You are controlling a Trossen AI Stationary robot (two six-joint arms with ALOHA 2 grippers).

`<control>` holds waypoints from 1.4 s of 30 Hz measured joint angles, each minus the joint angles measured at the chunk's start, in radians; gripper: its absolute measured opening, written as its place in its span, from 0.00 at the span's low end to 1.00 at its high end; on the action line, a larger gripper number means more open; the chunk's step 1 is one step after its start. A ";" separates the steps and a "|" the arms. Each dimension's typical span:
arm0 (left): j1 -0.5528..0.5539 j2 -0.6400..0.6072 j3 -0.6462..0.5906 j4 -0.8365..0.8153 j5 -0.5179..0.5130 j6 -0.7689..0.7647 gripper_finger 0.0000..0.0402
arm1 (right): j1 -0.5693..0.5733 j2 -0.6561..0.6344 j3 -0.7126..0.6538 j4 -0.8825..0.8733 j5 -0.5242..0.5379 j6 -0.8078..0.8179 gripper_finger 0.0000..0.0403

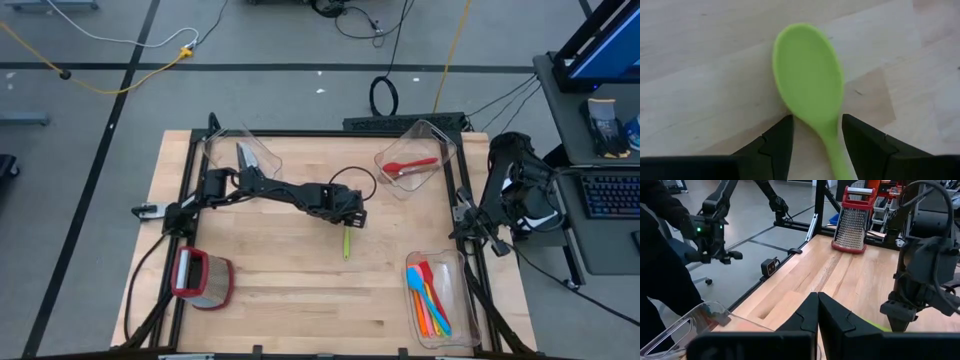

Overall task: Pick & Place Kitchen Items
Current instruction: Put the green serving spoon into the top right transparent bin

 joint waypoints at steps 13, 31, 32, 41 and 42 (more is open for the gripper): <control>-0.001 0.046 0.007 -0.122 0.025 0.002 0.41 | 0.000 0.000 0.000 0.000 0.006 0.003 0.00; -0.006 0.010 -0.004 -0.119 0.001 0.034 0.04 | 0.000 0.000 0.000 0.011 0.040 0.003 0.00; -0.006 0.000 -0.005 -0.117 -0.002 0.044 0.04 | 0.000 0.000 0.000 0.017 0.061 0.003 0.00; 0.008 -0.147 -0.007 -0.088 -0.076 0.159 0.02 | 0.000 0.000 0.000 0.178 0.191 -0.144 0.00; 0.009 -0.160 -0.007 -0.073 -0.077 0.172 0.02 | 0.000 0.000 0.000 0.203 0.190 -0.173 0.00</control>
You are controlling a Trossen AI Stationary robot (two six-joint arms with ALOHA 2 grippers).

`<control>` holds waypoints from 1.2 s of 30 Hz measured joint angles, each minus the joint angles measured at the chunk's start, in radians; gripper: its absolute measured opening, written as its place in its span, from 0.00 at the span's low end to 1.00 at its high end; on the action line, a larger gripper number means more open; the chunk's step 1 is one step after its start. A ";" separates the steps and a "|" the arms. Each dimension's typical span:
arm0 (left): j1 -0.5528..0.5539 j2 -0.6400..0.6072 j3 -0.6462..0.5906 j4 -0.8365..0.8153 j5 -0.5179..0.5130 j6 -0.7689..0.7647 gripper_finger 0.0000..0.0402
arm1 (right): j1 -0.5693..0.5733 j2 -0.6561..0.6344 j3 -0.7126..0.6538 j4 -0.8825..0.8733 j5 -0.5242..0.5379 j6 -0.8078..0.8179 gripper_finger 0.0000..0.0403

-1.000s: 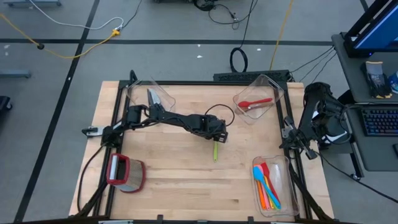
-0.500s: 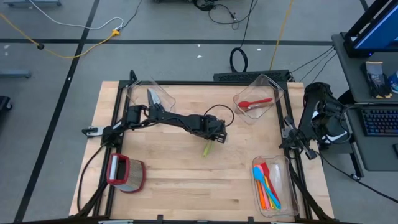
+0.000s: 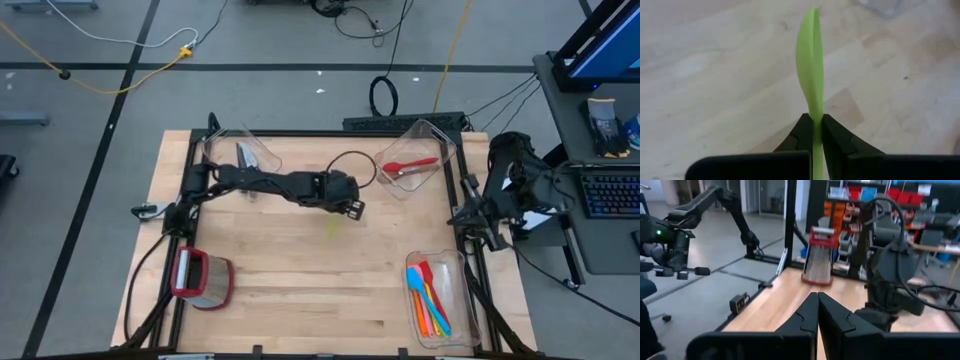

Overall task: Pick & Place Kitchen Items
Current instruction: Put the green serving spoon into the top right transparent bin

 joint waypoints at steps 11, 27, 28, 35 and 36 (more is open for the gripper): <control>0.004 -0.122 0.002 0.478 0.003 0.162 0.02 | 0.000 0.058 0.000 0.132 0.209 -0.084 0.00; 0.003 -0.131 0.003 0.965 0.077 0.398 0.02 | 0.000 0.127 0.000 0.240 0.330 0.002 0.31; 0.001 -0.131 0.003 0.974 0.076 0.413 0.02 | 0.000 0.132 0.000 0.240 0.354 0.024 0.34; -0.006 -0.131 0.003 1.037 0.077 0.505 0.02 | -0.001 0.155 0.000 0.300 0.477 0.125 0.52; -0.007 -0.131 0.003 1.045 0.078 0.515 0.02 | -0.001 0.158 0.000 0.314 0.481 0.125 0.53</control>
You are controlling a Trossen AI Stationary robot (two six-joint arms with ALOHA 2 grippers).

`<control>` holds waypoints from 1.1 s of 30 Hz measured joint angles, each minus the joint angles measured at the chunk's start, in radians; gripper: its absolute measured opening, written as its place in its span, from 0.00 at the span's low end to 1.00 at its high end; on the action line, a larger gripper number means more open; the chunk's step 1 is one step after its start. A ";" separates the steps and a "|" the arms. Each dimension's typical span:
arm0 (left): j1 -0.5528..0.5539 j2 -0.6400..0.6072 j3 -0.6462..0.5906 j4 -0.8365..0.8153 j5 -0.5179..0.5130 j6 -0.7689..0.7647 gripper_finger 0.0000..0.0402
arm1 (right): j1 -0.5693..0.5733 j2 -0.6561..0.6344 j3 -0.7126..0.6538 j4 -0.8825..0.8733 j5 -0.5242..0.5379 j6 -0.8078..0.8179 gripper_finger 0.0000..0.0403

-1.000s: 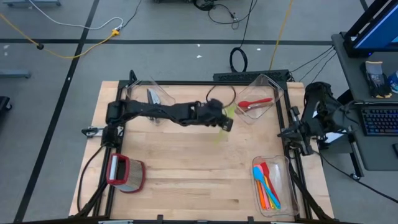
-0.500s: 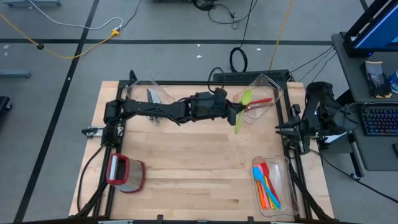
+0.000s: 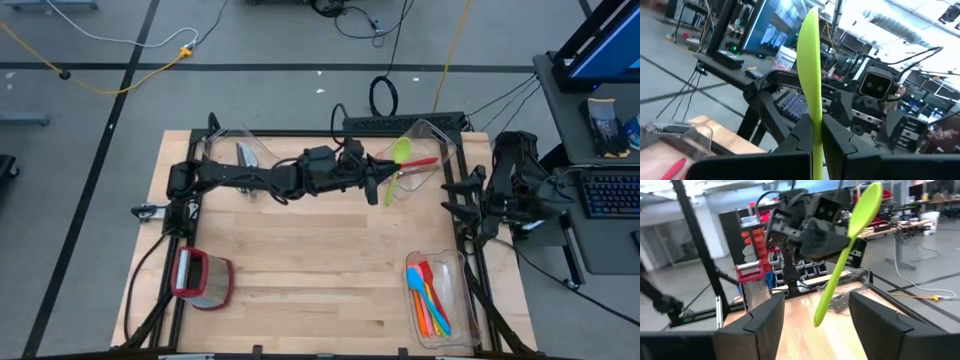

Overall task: Pick & Place Kitchen Items
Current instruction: Put the green serving spoon into the top right transparent bin

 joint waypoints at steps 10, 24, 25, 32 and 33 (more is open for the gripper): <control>-0.021 0.000 0.001 0.087 0.017 0.069 0.02 | -0.065 0.070 0.000 0.108 -0.028 0.020 0.57; -0.053 0.000 0.001 0.136 0.027 0.109 0.02 | -0.378 0.262 0.000 0.210 -0.291 0.045 0.58; -0.054 0.000 0.001 0.139 0.028 0.113 0.02 | -0.406 0.269 0.000 0.207 -0.316 0.060 0.58; -0.065 0.000 0.001 0.135 0.028 0.129 0.02 | -0.580 0.310 0.000 0.208 -0.480 0.116 0.58; -0.065 0.000 0.001 0.134 0.028 0.134 0.02 | -0.601 0.310 0.000 0.207 -0.512 0.128 0.58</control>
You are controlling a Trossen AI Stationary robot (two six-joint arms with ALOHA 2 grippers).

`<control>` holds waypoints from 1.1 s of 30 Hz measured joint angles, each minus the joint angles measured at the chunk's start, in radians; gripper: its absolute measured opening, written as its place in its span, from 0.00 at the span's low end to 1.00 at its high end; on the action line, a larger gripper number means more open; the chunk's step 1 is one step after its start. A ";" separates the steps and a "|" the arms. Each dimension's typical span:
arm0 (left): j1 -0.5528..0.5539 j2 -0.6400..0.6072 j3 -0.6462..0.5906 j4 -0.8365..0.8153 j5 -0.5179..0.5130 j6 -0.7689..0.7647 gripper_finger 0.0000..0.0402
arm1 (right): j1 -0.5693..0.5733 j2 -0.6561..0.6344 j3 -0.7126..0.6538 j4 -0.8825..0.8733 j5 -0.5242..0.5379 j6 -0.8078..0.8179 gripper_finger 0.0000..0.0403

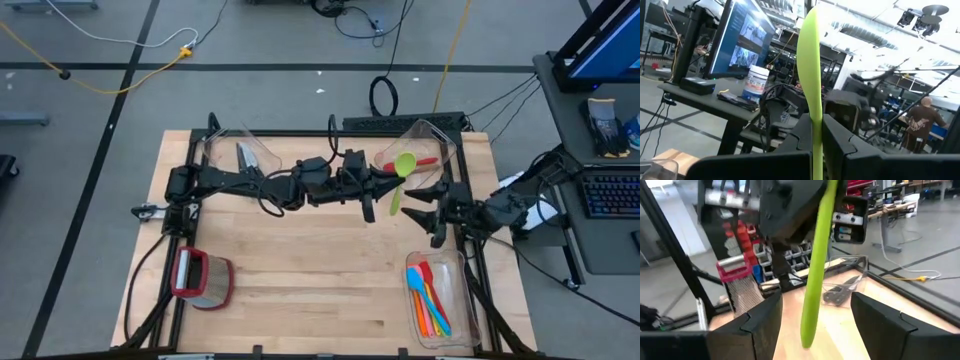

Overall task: Pick & Place Kitchen Items
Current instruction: Put the green serving spoon into the top right transparent bin

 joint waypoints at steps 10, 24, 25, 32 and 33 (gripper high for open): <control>-0.002 0.000 0.000 -0.008 0.001 0.015 0.02 | -0.191 0.065 0.000 0.002 -0.201 0.065 0.58; -0.001 0.000 0.000 -0.040 0.011 0.012 0.02 | -0.382 0.127 0.000 0.062 -0.426 0.063 0.47; -0.001 0.000 0.000 -0.042 0.010 0.012 0.02 | -0.386 0.127 0.000 0.062 -0.431 0.064 0.44; 0.008 0.000 0.000 -0.078 -0.009 0.007 0.02 | -0.389 0.127 0.000 0.060 -0.430 0.063 0.24; 0.010 0.000 0.000 -0.085 -0.010 0.003 0.02 | -0.390 0.127 0.000 0.057 -0.428 0.063 0.21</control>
